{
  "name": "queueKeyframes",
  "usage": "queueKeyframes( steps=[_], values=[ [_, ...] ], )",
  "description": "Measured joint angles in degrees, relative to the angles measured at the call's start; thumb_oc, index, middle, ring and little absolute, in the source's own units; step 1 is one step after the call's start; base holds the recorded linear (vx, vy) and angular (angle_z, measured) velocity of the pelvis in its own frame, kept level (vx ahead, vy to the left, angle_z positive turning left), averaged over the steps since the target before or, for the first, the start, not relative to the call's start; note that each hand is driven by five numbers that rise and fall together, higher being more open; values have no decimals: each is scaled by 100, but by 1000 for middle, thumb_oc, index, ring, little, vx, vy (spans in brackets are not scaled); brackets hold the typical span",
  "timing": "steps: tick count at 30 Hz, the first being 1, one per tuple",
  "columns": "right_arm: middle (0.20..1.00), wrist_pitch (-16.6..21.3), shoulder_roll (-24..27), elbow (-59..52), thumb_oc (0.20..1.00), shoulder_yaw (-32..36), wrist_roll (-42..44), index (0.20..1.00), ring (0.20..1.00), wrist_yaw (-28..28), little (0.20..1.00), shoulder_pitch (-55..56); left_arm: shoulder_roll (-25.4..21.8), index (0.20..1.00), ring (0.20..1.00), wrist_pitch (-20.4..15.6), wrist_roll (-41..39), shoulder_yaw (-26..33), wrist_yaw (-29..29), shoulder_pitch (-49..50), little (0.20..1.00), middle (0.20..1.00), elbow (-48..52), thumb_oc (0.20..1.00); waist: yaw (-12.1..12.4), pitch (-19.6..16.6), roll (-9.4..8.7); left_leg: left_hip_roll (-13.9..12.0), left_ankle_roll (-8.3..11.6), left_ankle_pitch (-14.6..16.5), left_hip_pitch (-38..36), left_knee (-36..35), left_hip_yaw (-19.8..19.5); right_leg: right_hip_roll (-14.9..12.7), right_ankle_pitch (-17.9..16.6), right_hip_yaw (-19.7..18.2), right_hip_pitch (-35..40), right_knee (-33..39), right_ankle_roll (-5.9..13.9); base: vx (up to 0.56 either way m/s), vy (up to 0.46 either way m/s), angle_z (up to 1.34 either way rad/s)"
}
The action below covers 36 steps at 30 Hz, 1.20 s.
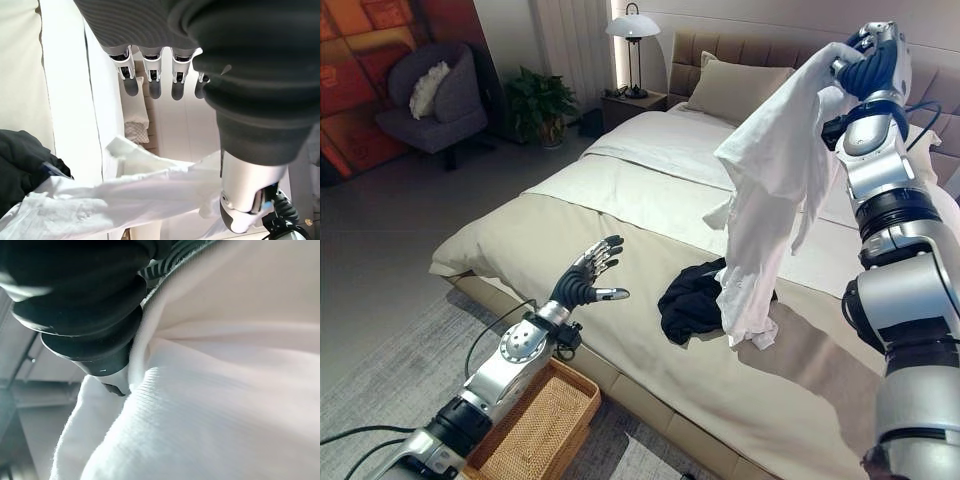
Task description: Pick up clothes into the bucket
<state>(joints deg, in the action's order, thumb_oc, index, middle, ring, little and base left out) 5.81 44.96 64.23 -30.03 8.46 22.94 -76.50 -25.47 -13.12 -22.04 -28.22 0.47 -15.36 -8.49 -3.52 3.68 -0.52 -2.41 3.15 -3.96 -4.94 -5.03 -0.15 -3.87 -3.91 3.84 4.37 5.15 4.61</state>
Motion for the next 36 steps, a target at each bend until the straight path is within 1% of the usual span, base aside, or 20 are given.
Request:
queueKeyframes(
  steps=[2, 4, 5, 7, 14, 16, 17, 18, 20, 21, 22, 24, 25, 26, 27, 28, 29, 30, 33, 36],
  values=[
    [200, 1, -21, -11, 200, 8, 0, 200, 200, 0, 200, 2, 0, 1000, 1000, 5, 0, 1, 7, 7, 1000, 1000, 0, 1000, 0, 0, 0, -1, 0, 0, 0, 0, 1, 0, 0, -1, -1, 0, 0, 0, 0, 0],
    [200, 4, -11, -7, 200, -272, -16, 200, 200, -218, 200, 21, -43, 1000, 1000, 7, -2, 2, 2, 15, 1000, 1000, -1, 1000, -11, 5, -11, -7, 0, 2, -16, -1, 7, 4, 4, -6, 12, 1, 5, 19, -5, -1],
    [200, -3, -23, 14, 200, -346, -32, 200, 200, -388, 200, 24, -43, 1000, 1000, 13, -4, 2, 1, 15, 1000, 1000, -2, 1000, -17, 6, -11, -6, 0, 1, -14, 0, 8, 6, 2, -9, 5, -1, 4, 0, 0, 0],
    [200, -34, -65, 174, 200, -442, -35, 200, 200, -528, 200, 24, -37, 1000, 1000, 15, -4, -1, -5, 26, 1000, 1000, -1, 1000, -15, 7, -13, -13, 0, 2, -29, -1, 7, 10, 4, -9, 25, 1, 6, 20, -1, 0],
    [200, -71, -390, 142, 200, -457, -136, 200, 200, -658, 200, 40, -14, 1000, 1000, 49, -3, 2, 43, 12, 1000, 1000, 13, 1000, -34, 7, -13, -15, -1, 2, -32, 0, 18, 15, 3, -33, 10, 1, 6, -5, -1, 0],
    [200, -91, -343, -333, 200, -508, -200, 200, 200, -700, 200, 167, 127, 1000, 1000, 67, 8, 28, 223, -118, 1000, 1000, -29, 1000, -17, 8, -15, -14, -1, 3, -18, -1, 25, 13, 4, -40, -8, 1, 8, 0, 0, 0],
    [200, -87, -348, -563, 200, -622, -233, 200, 200, -745, 200, 210, 244, 1000, 1000, 81, 73, 18, 332, -250, 1000, 1000, -69, 1000, -74, 12, -24, -12, -1, 3, -25, 1, 32, 24, 3, -61, -11, 0, 6, 0, 0, 0],
    [200, -86, -323, -804, 200, -648, -235, 200, 200, -782, 200, 282, 258, 1000, 1000, 85, 123, 21, 394, -405, 1000, 1000, -171, 1000, -29, 14, -27, -13, -1, 2, -23, 2, 29, 15, 3, -45, -9, 0, 6, 0, 0, 0],
    [200, -48, -345, -1233, 200, -699, -231, 200, 200, -879, 200, 398, 412, 1000, 1000, 105, 240, 17, 605, -846, 1000, 1000, -455, 1000, -82, 19, -35, -12, -1, 2, -22, 1, 34, 39, 1, -63, -15, -1, 7, 0, -1, -2],
    [200, -5, -362, -1547, 200, -722, -232, 200, 200, -952, 200, 483, 500, 1000, 1000, 112, 331, -3, 718, -1251, 1000, 1000, -736, 1000, -48, 22, -40, -11, -1, 2, -20, 0, 41, 39, -2, -61, -14, -1, 11, 7, -4, -3],
    [200, 59, -361, -1681, 200, -831, -231, 200, 200, -1000, 200, 493, 525, 1000, 1000, 110, 336, 13, 792, -1464, 1000, 1000, -777, 1000, -112, 25, -47, -11, 0, 3, -27, 1, 53, 42, -3, -82, -18, -1, 13, 8, -4, -4],
    [200, 58, -357, -1894, 200, -905, -224, 200, 200, -1066, 200, 528, 548, 1000, 1000, 108, 438, -10, 902, -1800, 1000, 1000, -975, 1000, -182, 28, -59, -12, 0, 3, -25, 1, 72, 43, -2, -97, -19, -1, 13, 1, 0, -3],
    [200, 93, -354, -2280, 200, -911, -213, 200, 200, -1167, 200, 612, 558, 1000, 1000, 110, 564, -2, 1044, -2107, 1000, 1000, -1148, 1000, -221, 30, -62, -12, 0, 3, -30, 1, 90, 43, -4, -105, -25, -2, 14, 5, -4, -7],
    [200, 118, -352, -2379, 200, -911, -210, 200, 200, -1205, 200, 634, 566, 1000, 1000, 108, 565, -2, 1088, -2181, 1000, 1000, -1169, 1000, -212, 30, -62, -10, 1, 3, -34, 1, 96, 41, -4, -107, -24, -2, 14, 3, 0, -10],
    [200, 148, -271, -2629, 200, -919, -132, 200, 200, -1289, 200, 696, 663, 1000, 1000, 100, 676, -2, 1201, -2396, 1000, 1000, -1326, 1000, -287, 31, -67, -15, 8, 11, -32, -1, 150, 43, -4, -158, -30, -2, 15, 2, 0, -5],
    [200, 152, -220, -2860, 200, -922, -90, 200, 200, -1333, 200, 746, 737, 1000, 1000, 101, 774, -2, 1261, -2557, 1000, 1000, -1535, 1000, -262, 35, -70, -15, 8, 9, -32, 1, 158, 44, -8, -144, -43, -2, 18, -2, 5, -12],
    [200, 181, -196, -3052, 200, -955, -61, 200, 200, -1390, 200, 769, 827, 1000, 1000, 116, 783, 6, 1335, -2685, 1000, 1000, -1700, 1000, -313, 35, -71, -16, 7, 10, -38, 2, 172, 52, -12, -183, -58, -2, 23, -5, 4, -11],
    [200, 191, -94, -3410, 200, -1100, 96, 200, 200, -1493, 200, 771, 931, 1000, 1000, 127, 783, 10, 1450, -2882, 1000, 1000, -2011, 1000, -380, 35, -71, -13, 7, 11, -39, 1, 178, 49, -13, -190, -59, -2, 24, -4, 4, -12],
    [200, 323, 11, -3946, 200, -1290, 375, 200, 200, -1676, 200, 785, 1090, 1000, 1000, 176, 768, 10, 1596, -3072, 1000, 1000, -2284, 1000, -517, 46, -81, -10, 15, 17, -48, -1, 245, 64, -12, -251, -68, -3, 26, -3, 7, -8],
    [200, 350, 113, -4383, 200, -1414, 557, 200, 200, -1822, 200, 804, 1131, 1000, 1000, 230, 654, -12, 1580, -3122, 1000, 1000, -2316, 1000, -548, 52, -77, -25, 23, 23, -75, 0, 319, 78, -20, -316, -85, -4, 35, 6, 6, -16]
  ],
)
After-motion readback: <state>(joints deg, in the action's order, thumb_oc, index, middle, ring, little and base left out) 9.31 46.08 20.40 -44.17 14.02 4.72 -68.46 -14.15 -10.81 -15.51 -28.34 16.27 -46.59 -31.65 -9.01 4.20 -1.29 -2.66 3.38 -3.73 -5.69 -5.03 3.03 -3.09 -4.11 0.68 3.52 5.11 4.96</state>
